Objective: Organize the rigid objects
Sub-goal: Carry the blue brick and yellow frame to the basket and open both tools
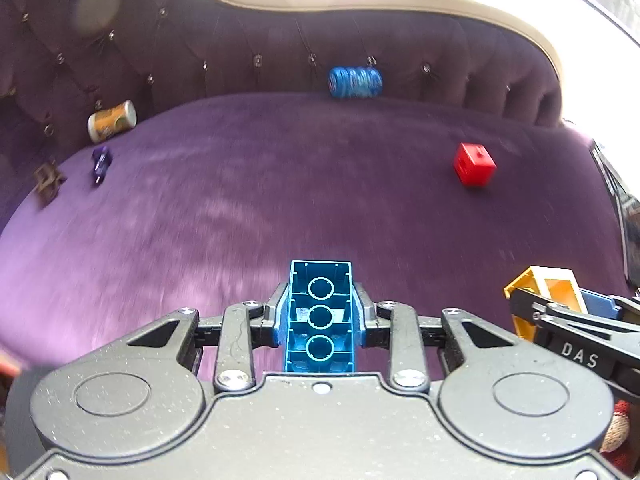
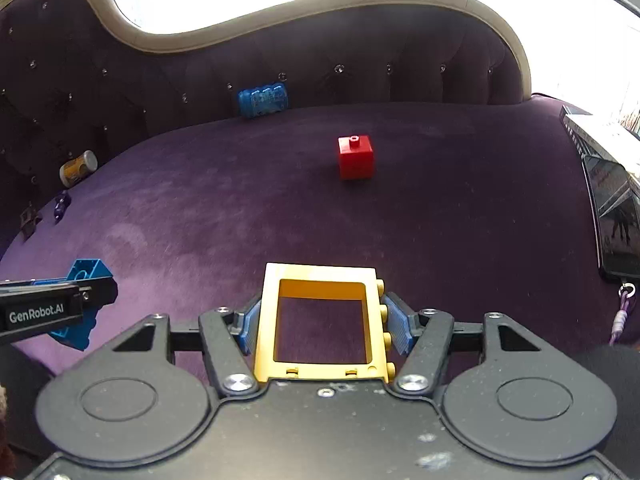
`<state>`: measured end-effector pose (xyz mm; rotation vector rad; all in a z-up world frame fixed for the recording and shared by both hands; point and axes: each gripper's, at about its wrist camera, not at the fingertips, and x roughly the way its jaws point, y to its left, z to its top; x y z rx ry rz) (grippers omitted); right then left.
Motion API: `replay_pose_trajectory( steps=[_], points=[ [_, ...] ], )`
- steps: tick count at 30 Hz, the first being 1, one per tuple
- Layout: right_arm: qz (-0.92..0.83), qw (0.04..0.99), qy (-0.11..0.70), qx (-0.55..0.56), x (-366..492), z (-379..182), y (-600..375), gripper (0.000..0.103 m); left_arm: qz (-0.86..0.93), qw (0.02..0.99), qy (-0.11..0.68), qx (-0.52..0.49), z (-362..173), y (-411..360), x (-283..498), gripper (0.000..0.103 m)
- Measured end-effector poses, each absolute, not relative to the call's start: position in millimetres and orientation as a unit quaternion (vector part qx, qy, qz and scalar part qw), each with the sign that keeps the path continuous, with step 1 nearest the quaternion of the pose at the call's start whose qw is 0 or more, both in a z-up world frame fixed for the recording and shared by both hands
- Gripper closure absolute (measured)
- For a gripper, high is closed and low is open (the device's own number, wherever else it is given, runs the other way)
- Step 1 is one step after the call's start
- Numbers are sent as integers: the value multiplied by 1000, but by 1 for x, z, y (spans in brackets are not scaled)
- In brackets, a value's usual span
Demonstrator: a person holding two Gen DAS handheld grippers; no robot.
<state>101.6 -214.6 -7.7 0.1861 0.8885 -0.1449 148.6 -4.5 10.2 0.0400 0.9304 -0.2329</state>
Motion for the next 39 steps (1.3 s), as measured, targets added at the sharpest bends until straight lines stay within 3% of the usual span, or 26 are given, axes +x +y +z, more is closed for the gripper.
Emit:
replay_pose_trajectory(
  steps=[16, 39],
  points=[
    [-53, 876, 469, 102, 0, 2, -178, 42, -107, 866, 489, -3, 1, 22, 48, 72],
    [-39, 851, 506, 133, -36, 2, -176, 42, -109, 828, 548, -40, -12, 29, 12, 72]
  ],
)
